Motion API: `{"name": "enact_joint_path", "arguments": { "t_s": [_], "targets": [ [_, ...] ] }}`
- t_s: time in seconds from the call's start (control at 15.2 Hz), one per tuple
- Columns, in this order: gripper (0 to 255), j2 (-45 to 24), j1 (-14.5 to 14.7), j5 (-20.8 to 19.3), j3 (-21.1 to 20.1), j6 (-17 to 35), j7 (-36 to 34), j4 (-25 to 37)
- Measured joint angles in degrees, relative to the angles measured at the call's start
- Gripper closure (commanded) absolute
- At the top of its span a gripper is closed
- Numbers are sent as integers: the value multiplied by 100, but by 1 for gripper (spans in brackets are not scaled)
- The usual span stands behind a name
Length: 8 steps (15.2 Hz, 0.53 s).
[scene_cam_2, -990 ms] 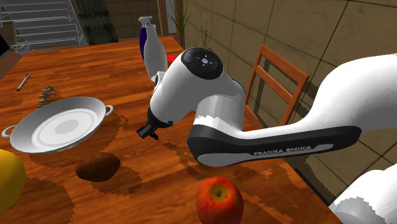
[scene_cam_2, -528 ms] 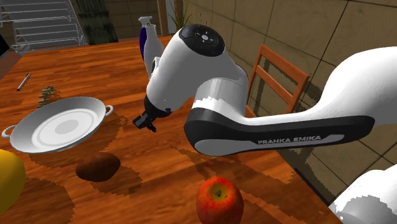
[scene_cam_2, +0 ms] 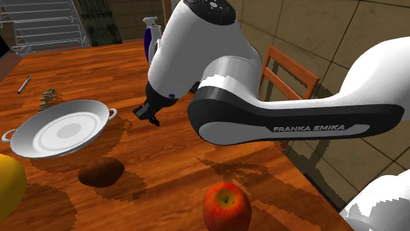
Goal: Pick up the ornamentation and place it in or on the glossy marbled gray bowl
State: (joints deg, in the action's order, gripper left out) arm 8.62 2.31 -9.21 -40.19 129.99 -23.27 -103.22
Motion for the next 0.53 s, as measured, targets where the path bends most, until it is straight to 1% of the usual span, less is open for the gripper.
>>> {"name": "enact_joint_path", "arguments": {
  "t_s": [0.26, 0.53],
  "targets": [
    [255, -54, -2, -10, -15, -294, 35, 336],
    [255, 0, -116, 300, 325, -261, 596, 332]
  ]
}}
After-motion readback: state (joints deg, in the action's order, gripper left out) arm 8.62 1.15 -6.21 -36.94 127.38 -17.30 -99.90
